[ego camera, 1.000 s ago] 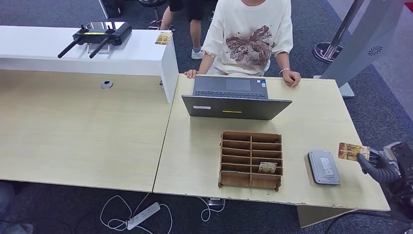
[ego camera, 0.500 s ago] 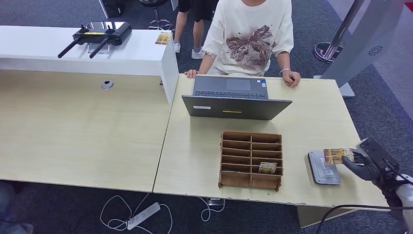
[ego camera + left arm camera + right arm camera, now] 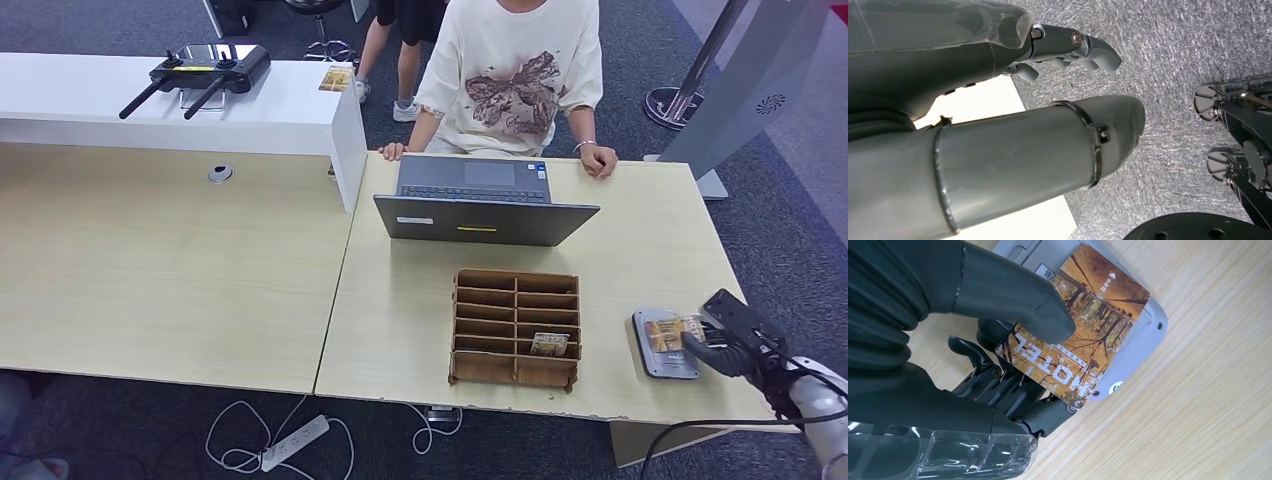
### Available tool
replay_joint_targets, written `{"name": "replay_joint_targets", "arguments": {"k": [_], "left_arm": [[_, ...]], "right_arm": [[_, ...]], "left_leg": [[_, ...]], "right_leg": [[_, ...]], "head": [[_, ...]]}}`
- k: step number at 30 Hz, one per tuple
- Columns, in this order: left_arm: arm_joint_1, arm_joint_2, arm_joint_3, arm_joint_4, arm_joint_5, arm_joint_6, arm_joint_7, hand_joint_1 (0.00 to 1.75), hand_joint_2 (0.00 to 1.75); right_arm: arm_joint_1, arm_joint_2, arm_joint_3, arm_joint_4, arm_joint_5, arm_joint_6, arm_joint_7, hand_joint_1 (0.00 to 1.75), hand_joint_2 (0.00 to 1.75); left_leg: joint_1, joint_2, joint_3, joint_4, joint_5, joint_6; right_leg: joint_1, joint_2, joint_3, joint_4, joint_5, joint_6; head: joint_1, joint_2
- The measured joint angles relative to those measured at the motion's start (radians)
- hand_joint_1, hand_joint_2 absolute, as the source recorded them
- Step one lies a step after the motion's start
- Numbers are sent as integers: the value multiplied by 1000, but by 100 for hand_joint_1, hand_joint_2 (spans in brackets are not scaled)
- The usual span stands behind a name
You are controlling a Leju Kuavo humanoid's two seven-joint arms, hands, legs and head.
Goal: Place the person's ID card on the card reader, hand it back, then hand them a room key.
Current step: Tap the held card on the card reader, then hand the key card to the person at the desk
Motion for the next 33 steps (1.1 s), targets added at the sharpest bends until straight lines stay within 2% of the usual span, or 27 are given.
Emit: {"name": "replay_joint_targets", "arguments": {"k": [14,25,33], "left_arm": [[-2,1,-5,-1,3,0,10,0,0],[-1,1,-5,-1,6,0,10,0,0],[0,1,-5,-1,17,1,7,0,0]], "right_arm": [[-47,29,62,22,105,-135,103,175,175],[-60,40,77,28,117,-145,99,175,175],[-70,46,76,28,83,-165,58,175,175]], "left_leg": [[0,0,1,0,0,0],[0,0,1,0,0,0],[0,0,0,0,0,0]], "right_leg": [[0,0,0,0,0,0],[0,0,1,0,0,0],[0,0,1,0,0,0]], "head": [[0,0],[0,0],[0,0]]}}
